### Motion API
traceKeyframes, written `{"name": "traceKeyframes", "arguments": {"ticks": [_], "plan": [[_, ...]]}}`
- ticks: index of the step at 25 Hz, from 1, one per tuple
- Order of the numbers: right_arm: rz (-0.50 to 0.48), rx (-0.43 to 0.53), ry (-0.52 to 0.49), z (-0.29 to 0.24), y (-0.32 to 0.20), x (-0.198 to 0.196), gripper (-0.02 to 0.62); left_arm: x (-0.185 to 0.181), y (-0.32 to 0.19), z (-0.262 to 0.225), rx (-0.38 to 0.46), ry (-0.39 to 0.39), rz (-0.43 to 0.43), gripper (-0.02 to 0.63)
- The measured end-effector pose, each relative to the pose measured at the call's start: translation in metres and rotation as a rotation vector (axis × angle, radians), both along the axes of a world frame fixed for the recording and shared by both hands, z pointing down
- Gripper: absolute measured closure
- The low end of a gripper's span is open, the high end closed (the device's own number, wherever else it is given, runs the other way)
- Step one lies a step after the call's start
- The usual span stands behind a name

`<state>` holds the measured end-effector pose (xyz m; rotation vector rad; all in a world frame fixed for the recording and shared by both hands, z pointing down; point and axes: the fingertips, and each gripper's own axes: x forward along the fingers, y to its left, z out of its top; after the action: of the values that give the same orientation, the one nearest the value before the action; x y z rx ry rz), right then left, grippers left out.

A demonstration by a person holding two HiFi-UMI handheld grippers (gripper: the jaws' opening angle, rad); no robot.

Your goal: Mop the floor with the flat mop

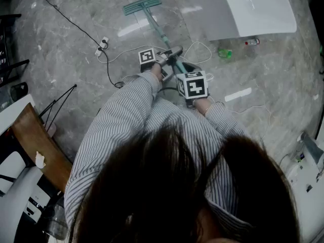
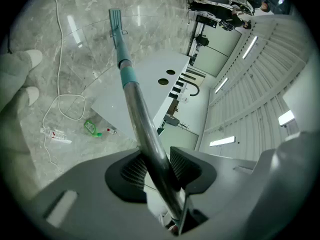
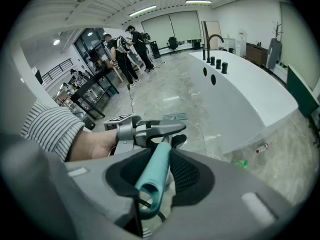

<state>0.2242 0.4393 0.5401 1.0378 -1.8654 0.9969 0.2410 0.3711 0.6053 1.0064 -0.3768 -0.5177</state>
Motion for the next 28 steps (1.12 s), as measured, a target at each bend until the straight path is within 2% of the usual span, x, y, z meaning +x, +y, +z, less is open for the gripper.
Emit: {"name": "traceKeyframes", "arguments": {"ticks": [18, 28], "plan": [[-0.017, 0.000, 0.007, 0.001, 0.000, 0.001, 0.474, 0.001, -0.001, 0.001, 0.004, -0.018, 0.003, 0.476], [-0.029, 0.024, 0.015, 0.003, -0.046, 0.006, 0.479, 0.004, -0.045, 0.003, 0.029, -0.027, 0.006, 0.465]]}}
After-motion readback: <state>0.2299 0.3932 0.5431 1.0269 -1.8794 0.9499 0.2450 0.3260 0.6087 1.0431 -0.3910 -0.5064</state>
